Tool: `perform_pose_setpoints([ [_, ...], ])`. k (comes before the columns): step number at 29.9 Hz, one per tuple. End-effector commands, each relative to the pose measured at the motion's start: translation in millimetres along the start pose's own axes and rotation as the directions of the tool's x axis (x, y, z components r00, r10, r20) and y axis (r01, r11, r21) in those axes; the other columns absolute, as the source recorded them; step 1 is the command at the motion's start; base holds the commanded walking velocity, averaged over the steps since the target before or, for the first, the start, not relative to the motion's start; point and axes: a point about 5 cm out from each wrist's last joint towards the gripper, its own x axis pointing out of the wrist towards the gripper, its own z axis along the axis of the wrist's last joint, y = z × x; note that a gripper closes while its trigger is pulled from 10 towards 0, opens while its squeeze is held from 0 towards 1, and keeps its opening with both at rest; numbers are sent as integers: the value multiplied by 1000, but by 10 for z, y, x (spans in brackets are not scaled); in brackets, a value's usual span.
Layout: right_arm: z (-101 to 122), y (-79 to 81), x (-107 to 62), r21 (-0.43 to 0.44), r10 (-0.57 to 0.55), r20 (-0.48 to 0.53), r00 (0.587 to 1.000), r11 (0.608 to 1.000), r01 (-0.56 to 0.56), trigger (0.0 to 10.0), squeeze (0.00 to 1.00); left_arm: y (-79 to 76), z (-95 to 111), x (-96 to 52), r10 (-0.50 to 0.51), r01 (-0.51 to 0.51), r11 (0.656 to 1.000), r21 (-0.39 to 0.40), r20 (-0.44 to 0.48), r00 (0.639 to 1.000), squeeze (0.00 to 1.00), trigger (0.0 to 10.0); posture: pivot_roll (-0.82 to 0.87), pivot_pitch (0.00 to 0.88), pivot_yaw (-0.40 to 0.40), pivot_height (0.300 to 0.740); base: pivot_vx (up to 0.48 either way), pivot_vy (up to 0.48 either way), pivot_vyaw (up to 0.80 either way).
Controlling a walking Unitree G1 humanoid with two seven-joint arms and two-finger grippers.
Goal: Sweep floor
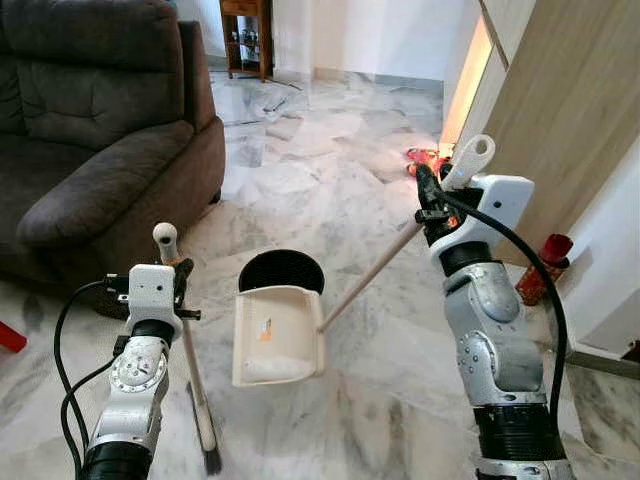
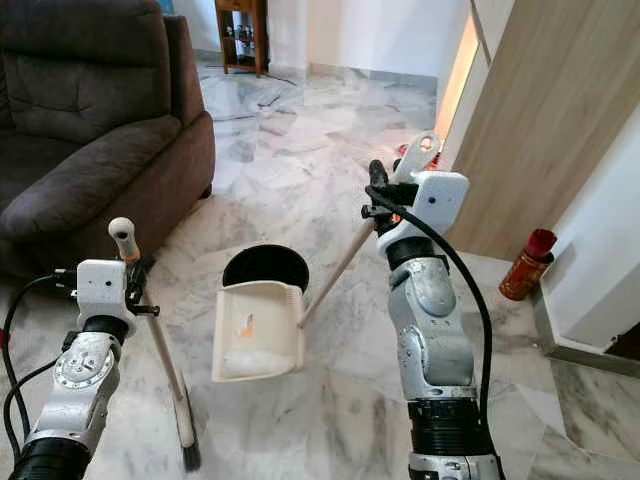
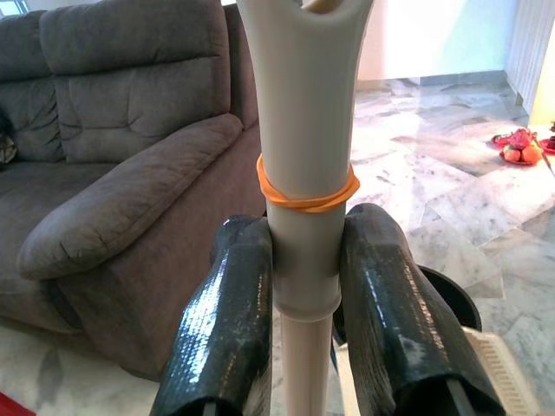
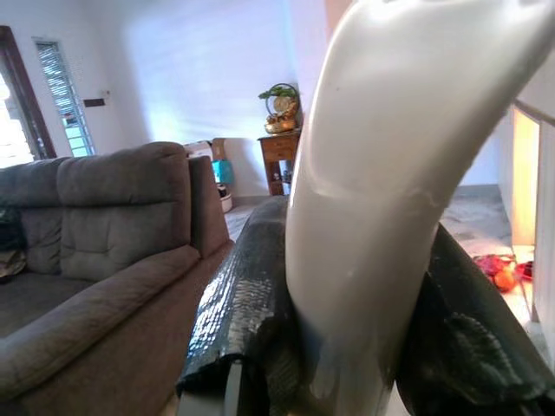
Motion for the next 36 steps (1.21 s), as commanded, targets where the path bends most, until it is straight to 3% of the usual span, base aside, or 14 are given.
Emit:
perform_pose_setpoints([
  [1,222,110,37,-2,49,100,994,999,-49,10000,0,11,57,17,5,-6,1000,13,34,999,0,10000,30,0,-16,740,368,0,0],
  [6,206,110,36,-1,48,94,994,999,-48,10000,0,21,43,8,10,-10,1000,14,30,1000,0,10000,28,0,-16,740,395,0,569],
  [36,203,116,57,29,44,85,995,999,-46,10000,0,28,99,35,16,-17,1000,15,51,999,0,10000,33,0,-19,740,422,0,0],
])
